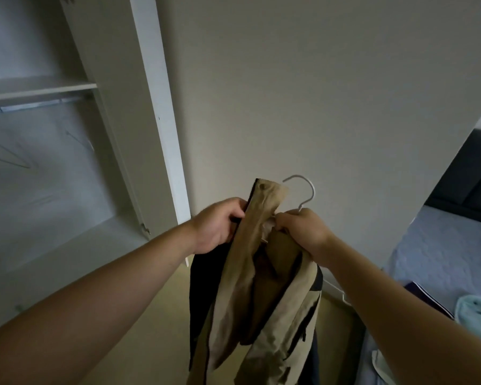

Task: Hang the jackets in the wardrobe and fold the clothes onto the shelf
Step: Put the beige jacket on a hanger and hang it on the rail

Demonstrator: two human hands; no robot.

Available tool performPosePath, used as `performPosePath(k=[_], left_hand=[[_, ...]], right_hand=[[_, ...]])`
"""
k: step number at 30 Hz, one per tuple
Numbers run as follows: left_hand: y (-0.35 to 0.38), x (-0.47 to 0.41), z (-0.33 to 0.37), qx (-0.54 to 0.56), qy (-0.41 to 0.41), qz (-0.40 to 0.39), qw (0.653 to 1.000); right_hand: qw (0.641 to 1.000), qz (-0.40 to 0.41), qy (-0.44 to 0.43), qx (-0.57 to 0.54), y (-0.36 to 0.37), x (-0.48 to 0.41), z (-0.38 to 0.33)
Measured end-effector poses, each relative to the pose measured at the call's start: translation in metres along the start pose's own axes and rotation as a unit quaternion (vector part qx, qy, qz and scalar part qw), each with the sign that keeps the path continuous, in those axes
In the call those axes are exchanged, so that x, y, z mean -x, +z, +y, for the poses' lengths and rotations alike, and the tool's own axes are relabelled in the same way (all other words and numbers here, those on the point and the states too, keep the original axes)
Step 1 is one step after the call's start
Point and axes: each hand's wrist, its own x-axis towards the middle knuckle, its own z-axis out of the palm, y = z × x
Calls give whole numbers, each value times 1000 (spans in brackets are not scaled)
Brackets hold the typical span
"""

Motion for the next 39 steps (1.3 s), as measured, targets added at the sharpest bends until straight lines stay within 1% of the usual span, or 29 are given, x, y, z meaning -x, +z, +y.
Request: performPosePath(k=[1,2,3,4,5,6,7,8,9,10,11,13,14,17,18,19,20,21,23,25,27,28,29,30,31,33,34,37,39], left_hand=[[-4,-1,-1,55,-3,22,998],[-5,-3,-4,38,5,57,998],[-6,-5,-6,-64,31,94,993],[-7,-6,-10,-229,79,123,963],[-8,-8,-14,-399,135,134,897],[-9,-9,-18,-532,185,149,813],[-10,-9,-20,-614,218,177,737],[-10,-11,-20,-650,245,208,689],[-11,-14,-18,-656,277,218,667],[-12,-16,-17,-650,302,197,669],[-13,-18,-16,-631,312,161,692],[-14,-20,-16,-575,293,110,756],[-15,-22,-16,-561,292,114,766],[-15,-25,-14,-557,329,163,745],[-15,-28,-13,-546,331,176,749],[-15,-31,-11,-529,323,187,762],[-16,-34,-10,-516,309,199,774],[-17,-37,-10,-507,290,214,783],[-23,-43,-6,-478,244,262,802],[-32,-47,2,-412,203,315,830],[-45,-49,11,-308,183,364,859],[-51,-48,17,-261,186,387,864],[-58,-46,23,-224,193,401,867],[-63,-43,29,-195,200,409,869],[-68,-40,33,-172,200,411,872],[-73,-33,40,-154,194,402,881],[-74,-31,41,-168,188,395,883],[-72,-27,37,-293,175,354,871],[-72,-22,34,-380,172,315,853]], right_hand=[[1000,-7,0,-12,0,3,2],[1000,-16,-3,-19,1,6,3],[999,-29,-12,-21,2,9,3],[998,-43,-23,-25,2,11,2],[997,-60,-35,-33,2,12,3],[995,-80,-46,-41,2,14,3],[993,-98,-56,-45,1,17,4],[991,-111,-63,-39,-1,20,5],[991,-112,-70,-18,-3,23,5],[991,-109,-75,8,-6,24,4],[990,-111,-75,37,-9,24,3],[986,-130,-64,80,-16,23,2],[986,-131,-55,90,-19,24,1],[992,-81,-43,88,-23,23,-1],[993,-60,-42,94,-24,24,-3],[992,-35,-45,114,-25,23,-5],[987,-9,-49,151,-24,24,-6],[977,19,-48,206,-23,24,-7],[940,76,-45,331,-16,31,-7],[897,150,-102,403,-7,44,-1],[863,222,-195,409,1,56,12],[851,247,-237,399,4,60,20],[847,259,-262,383,6,61,28],[852,256,-269,370,6,60,35],[868,241,-257,349,3,57,38],[919,222,-160,283,-8,43,42],[935,218,-122,251,-15,34,41],[952,221,-84,194,-36,10,32],[967,175,-75,171,-50,1,20]])
